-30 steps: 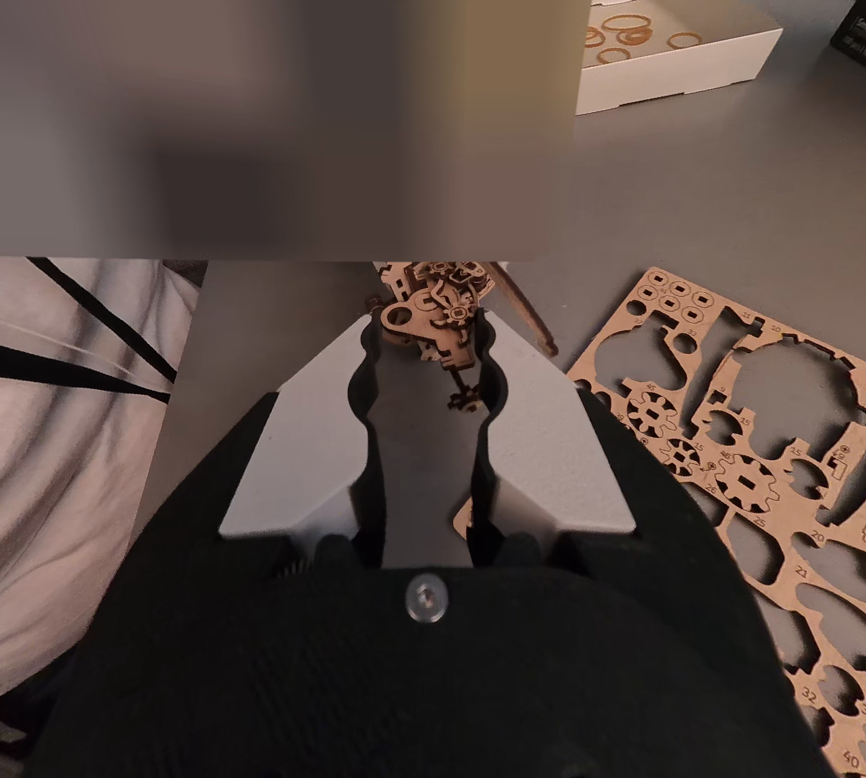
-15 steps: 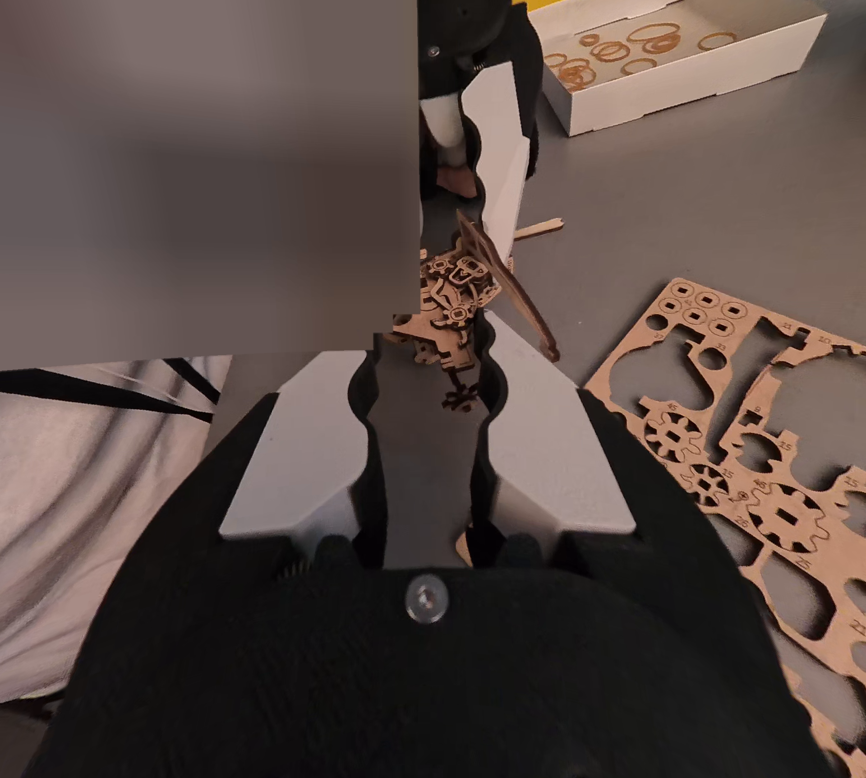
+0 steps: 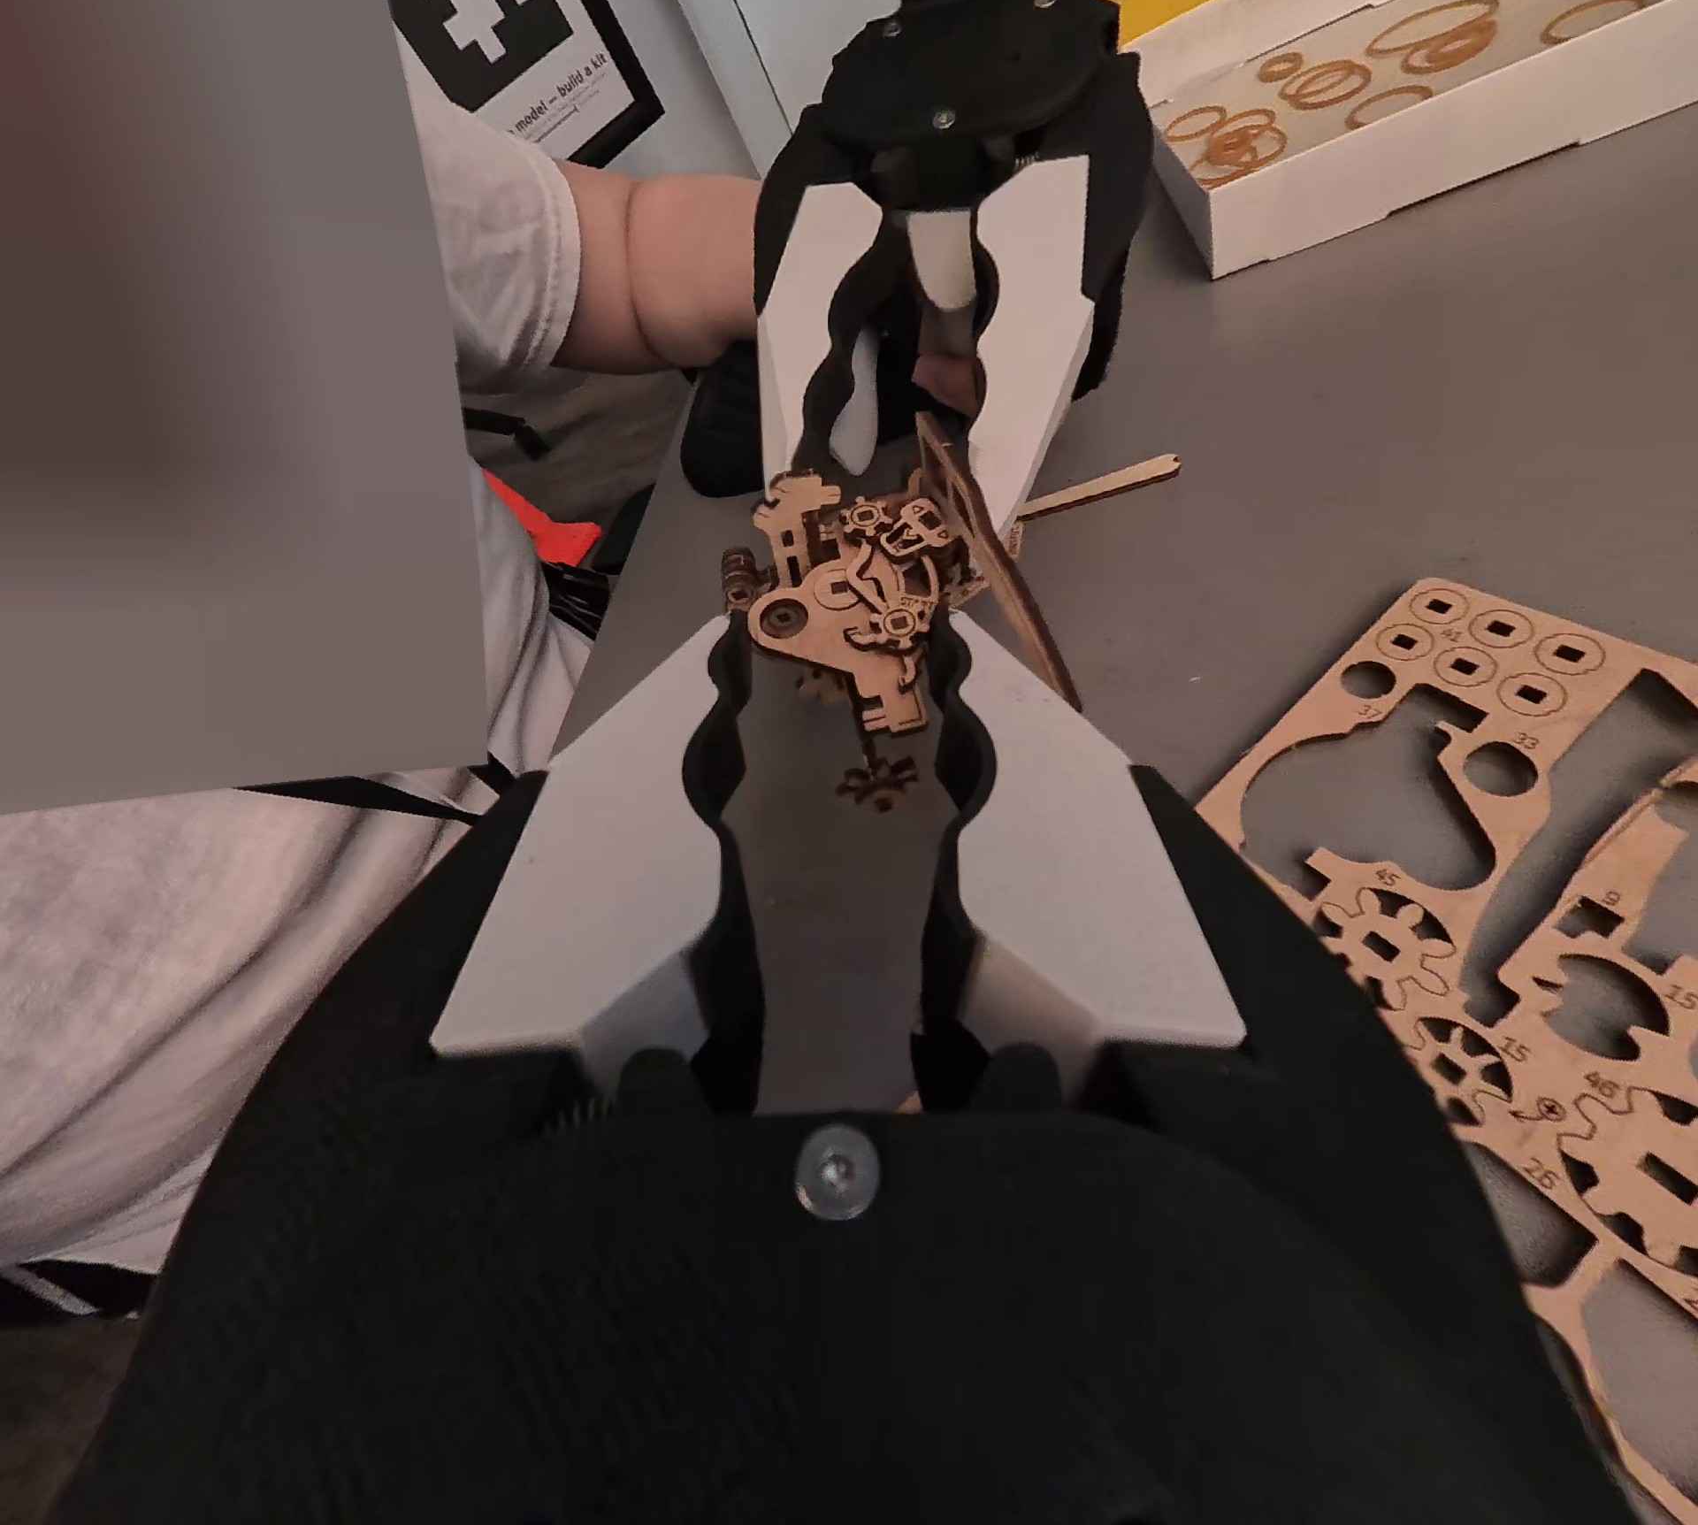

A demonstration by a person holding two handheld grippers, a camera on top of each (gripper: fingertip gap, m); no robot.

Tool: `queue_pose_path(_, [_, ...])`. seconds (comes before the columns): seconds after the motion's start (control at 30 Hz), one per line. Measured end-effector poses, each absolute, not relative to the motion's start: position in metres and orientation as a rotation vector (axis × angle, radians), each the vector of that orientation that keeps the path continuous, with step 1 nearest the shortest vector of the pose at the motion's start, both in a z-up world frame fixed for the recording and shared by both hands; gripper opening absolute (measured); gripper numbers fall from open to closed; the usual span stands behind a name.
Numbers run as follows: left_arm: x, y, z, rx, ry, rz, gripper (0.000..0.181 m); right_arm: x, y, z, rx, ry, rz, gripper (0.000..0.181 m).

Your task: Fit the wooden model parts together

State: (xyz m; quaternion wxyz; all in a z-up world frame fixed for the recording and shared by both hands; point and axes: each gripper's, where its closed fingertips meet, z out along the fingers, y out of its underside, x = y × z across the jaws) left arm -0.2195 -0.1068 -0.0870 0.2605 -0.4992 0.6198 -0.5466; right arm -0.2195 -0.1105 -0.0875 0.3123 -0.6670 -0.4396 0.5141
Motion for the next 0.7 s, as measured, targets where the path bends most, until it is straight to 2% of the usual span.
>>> queue_pose_path(0.7, [-0.22,-0.096,-0.071,-1.5,1.491,-1.846,0.037,-0.222,-0.102,-0.071,-1.77,-0.898,1.66,0.037])
